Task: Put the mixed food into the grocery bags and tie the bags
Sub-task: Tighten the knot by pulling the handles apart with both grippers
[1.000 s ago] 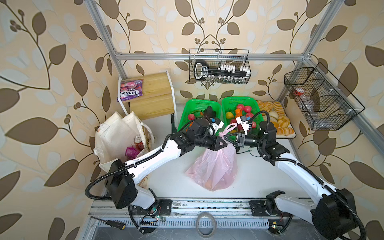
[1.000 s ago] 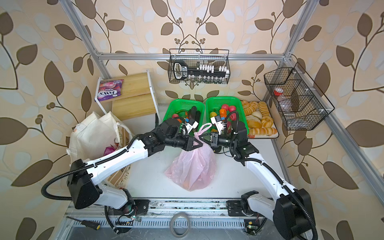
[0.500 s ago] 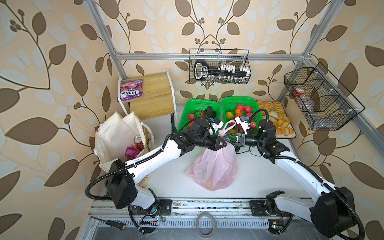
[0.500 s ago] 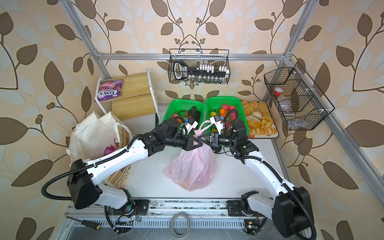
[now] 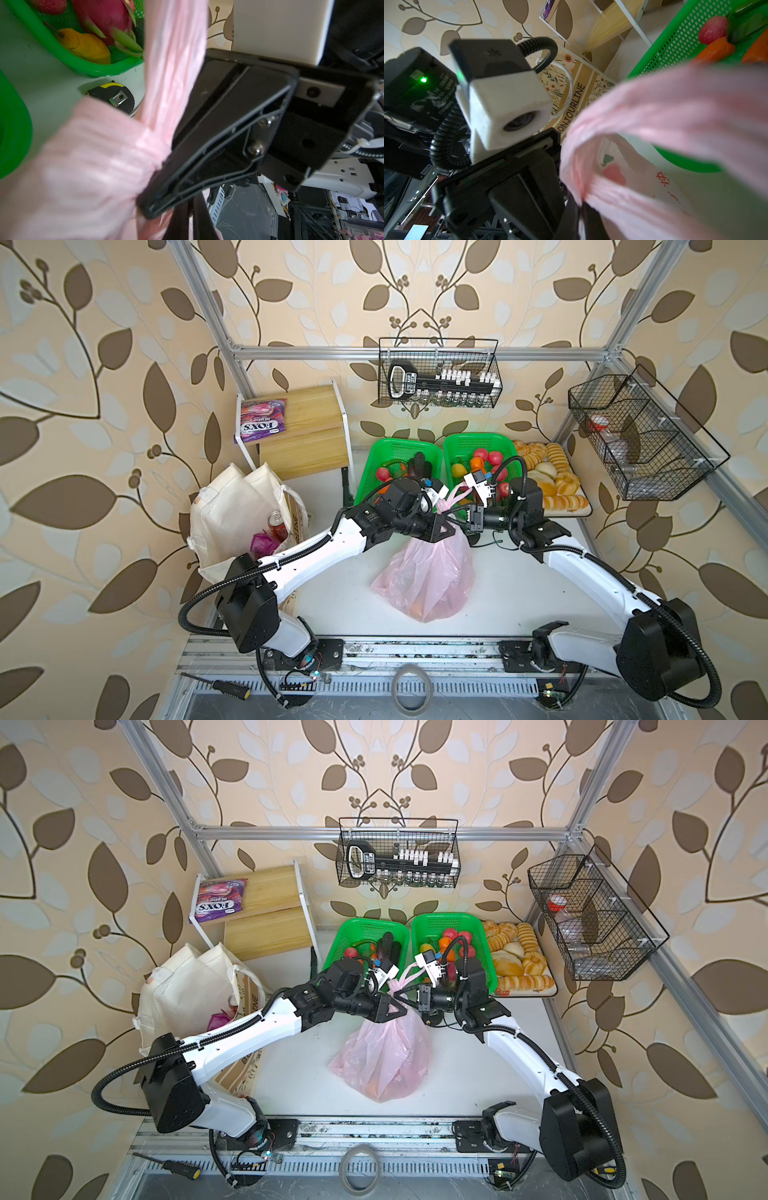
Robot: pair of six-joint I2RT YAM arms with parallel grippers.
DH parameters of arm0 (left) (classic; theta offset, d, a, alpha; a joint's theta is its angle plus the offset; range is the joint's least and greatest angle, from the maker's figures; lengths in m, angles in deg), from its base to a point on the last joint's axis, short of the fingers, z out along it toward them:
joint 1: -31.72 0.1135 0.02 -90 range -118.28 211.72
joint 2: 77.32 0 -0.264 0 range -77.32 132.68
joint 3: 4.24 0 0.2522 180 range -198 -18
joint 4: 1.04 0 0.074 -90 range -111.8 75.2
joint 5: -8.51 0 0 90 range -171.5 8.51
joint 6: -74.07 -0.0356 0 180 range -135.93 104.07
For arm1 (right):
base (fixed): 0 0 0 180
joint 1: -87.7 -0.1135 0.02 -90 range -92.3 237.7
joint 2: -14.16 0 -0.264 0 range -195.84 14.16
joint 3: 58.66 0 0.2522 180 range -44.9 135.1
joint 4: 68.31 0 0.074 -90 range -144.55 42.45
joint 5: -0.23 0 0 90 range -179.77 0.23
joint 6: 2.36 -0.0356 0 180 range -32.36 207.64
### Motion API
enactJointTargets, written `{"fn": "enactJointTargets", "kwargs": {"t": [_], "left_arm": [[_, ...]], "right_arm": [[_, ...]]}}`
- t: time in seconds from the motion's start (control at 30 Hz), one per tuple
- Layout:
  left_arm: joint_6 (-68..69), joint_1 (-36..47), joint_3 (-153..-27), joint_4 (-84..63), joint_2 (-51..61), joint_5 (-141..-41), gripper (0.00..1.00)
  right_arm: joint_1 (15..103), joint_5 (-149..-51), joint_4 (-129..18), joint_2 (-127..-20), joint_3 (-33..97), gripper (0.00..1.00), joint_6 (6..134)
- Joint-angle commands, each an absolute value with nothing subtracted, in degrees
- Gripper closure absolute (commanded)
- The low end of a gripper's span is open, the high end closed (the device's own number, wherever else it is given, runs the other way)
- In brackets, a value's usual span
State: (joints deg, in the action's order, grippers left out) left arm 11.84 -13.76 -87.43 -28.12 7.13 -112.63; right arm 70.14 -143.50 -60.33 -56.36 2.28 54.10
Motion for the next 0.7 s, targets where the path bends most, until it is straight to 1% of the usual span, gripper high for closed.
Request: {"fn": "enactJointTargets", "kwargs": {"t": [0.0, 0.03, 0.17, 0.3, 0.37, 0.43, 0.5, 0.63, 0.67], "left_arm": [[10.56, -14.64, -88.54, -28.04, 3.44, -113.12, 0.79], [10.29, -14.77, -88.82, -28.32, 2.59, -112.93, 0.73], [8.92, -14.95, -88.96, -29.57, -1.61, -110.31, 0.55], [6.59, -14.95, -89.00, -32.46, -5.42, -106.85, 0.42], [4.80, -14.95, -89.77, -35.68, -6.41, -103.58, 0.37], [3.55, -14.79, -90.37, -38.51, -6.67, -99.07, 0.28], [2.69, -14.08, -91.19, -40.57, -6.10, -96.29, 0.22], [-2.71, -13.11, -93.97, -43.01, -2.92, -97.84, 0.10], [-4.14, -13.02, -95.09, -44.04, -1.93, -98.38, 0.09]], "right_arm": [[69.93, -142.41, -61.91, -55.12, 3.71, 1.00, 54.81], [69.79, -142.38, -62.12, -54.86, 3.71, 1.00, 54.69], [69.77, -141.72, -63.11, -53.95, 3.18, 1.00, 54.17], [69.73, -141.70, -65.03, -53.42, 2.65, 1.00, 52.82], [69.60, -141.87, -65.43, -53.26, 2.65, 1.00, 52.72], [69.27, -141.87, -65.62, -53.07, 2.65, 1.00, 52.74], [69.03, -141.97, -65.88, -52.98, 2.59, 1.00, 52.89], [68.74, -141.98, -65.89, -52.84, 2.37, 1.00, 52.95], [68.71, -141.96, -65.98, -52.89, 2.29, 1.00, 52.87]]}}
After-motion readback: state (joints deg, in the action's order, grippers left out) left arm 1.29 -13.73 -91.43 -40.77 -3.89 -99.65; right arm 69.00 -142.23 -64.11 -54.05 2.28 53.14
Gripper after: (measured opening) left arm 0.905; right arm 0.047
